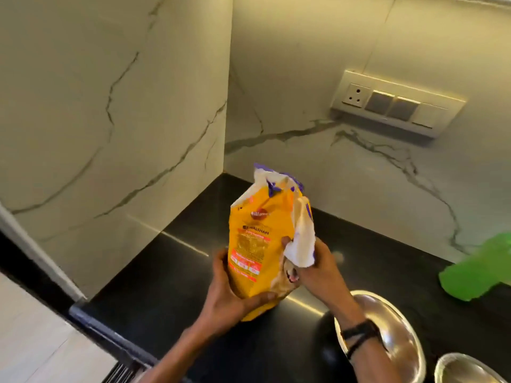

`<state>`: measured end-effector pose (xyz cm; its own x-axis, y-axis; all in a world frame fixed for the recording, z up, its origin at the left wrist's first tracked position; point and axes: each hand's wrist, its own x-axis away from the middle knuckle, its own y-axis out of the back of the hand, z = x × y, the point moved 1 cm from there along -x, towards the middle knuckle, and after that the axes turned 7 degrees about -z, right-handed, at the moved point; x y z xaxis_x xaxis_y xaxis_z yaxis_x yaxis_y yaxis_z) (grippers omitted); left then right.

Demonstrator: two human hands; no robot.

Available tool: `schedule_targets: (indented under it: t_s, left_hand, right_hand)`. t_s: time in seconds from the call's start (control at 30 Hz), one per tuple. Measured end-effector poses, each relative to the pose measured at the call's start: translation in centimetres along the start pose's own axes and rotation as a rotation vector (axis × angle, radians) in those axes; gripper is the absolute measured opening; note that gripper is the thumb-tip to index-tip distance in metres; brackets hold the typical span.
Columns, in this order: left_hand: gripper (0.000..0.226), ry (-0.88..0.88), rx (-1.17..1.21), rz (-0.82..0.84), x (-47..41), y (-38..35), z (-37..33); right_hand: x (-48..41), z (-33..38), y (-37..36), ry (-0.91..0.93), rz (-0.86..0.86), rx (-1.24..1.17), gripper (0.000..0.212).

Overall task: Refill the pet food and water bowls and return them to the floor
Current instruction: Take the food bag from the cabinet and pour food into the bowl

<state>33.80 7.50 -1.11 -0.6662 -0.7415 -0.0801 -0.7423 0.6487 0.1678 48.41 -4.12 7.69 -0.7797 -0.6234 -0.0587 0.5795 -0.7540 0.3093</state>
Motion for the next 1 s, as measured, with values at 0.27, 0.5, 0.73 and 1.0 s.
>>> schedule_targets:
  t_s: [0.27, 0.5, 0.73, 1.0]
  left_hand:
    - [0.091, 0.191, 0.245, 0.114, -1.8, 4.8, 2.5]
    - [0.095, 0.146, 0.295, 0.092, -5.0, 4.8, -1.7]
    - [0.036, 0.026, 0.044, 0.017, -7.5, 4.9, -4.1]
    - [0.014, 0.033, 0.008, 0.146, -7.3, 3.7, -5.0]
  right_hand:
    - [5.8, -4.8, -4.5, -0.15, -0.131, -0.134, 0.102]
    - [6.3, -2.1, -6.6, -0.164, -0.34, -0.161, 0.087]
    - [4.6, -1.3, -6.8, -0.083, -0.463, -0.103, 0.074]
    - [2.9, -2.0, -5.4, 0.028, -0.517, -0.025, 0.027]
